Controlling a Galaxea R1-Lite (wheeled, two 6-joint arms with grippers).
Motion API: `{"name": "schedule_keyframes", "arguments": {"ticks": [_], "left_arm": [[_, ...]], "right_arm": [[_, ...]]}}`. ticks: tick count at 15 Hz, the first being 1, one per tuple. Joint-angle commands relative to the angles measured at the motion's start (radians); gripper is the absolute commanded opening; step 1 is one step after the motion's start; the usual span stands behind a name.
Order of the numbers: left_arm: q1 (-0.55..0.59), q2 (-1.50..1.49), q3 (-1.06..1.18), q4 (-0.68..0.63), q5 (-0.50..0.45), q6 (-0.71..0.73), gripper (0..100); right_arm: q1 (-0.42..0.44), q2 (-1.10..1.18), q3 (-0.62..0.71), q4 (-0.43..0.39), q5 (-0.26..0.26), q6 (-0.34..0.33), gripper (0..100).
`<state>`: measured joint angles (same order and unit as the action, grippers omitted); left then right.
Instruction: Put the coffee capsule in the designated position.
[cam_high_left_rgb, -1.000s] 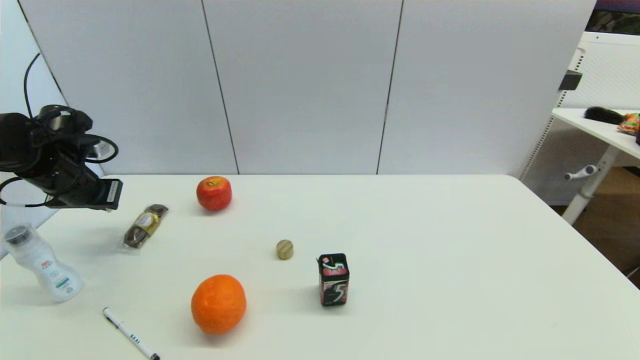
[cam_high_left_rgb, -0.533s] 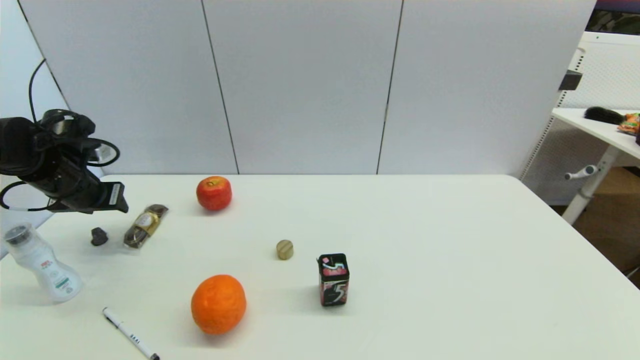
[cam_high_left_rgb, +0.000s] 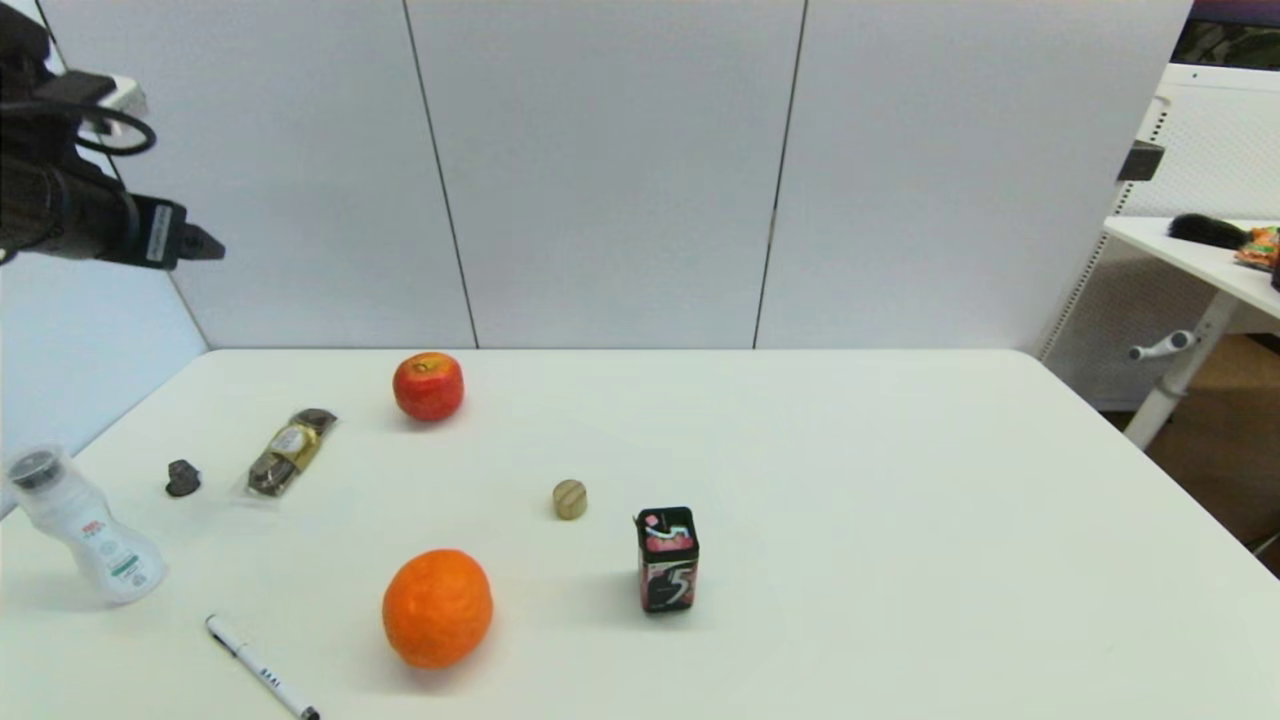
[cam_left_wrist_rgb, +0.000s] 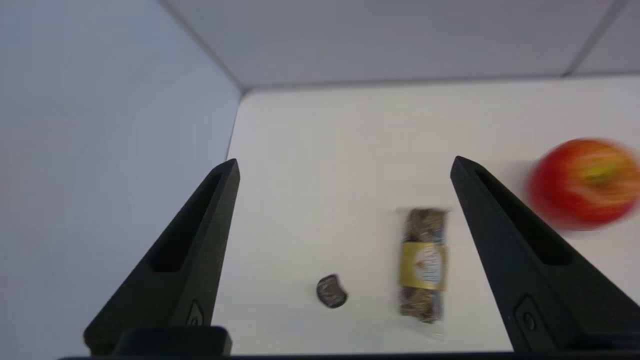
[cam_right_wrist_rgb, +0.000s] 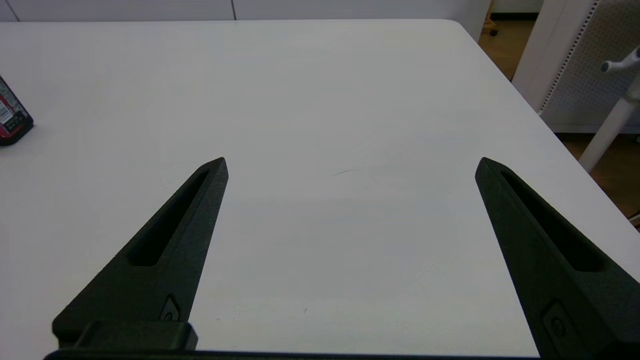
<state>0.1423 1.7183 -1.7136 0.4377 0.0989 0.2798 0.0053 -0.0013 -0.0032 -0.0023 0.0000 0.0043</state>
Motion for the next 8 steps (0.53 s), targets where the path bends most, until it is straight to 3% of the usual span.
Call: {"name": "schedule_keyframes", "arguments": {"ticks": [1, 4, 8], "left_arm": [[-0.132, -0.362, 0.078, 0.007, -0.001, 0.006, 100], [-0.187, -0.671, 0.431, -0.039, -0.011, -0.004, 100], [-0.190, -1.218, 1.043, -0.220, -0.015, -0.039, 100]], "right_arm": [[0.001, 0.001, 0.000, -0.001, 0.000, 0.000, 100], [0.001, 0.001, 0.000, -0.001, 0.000, 0.000, 100], [0.001, 0.001, 0.000, -0.001, 0.000, 0.000, 100]]}}
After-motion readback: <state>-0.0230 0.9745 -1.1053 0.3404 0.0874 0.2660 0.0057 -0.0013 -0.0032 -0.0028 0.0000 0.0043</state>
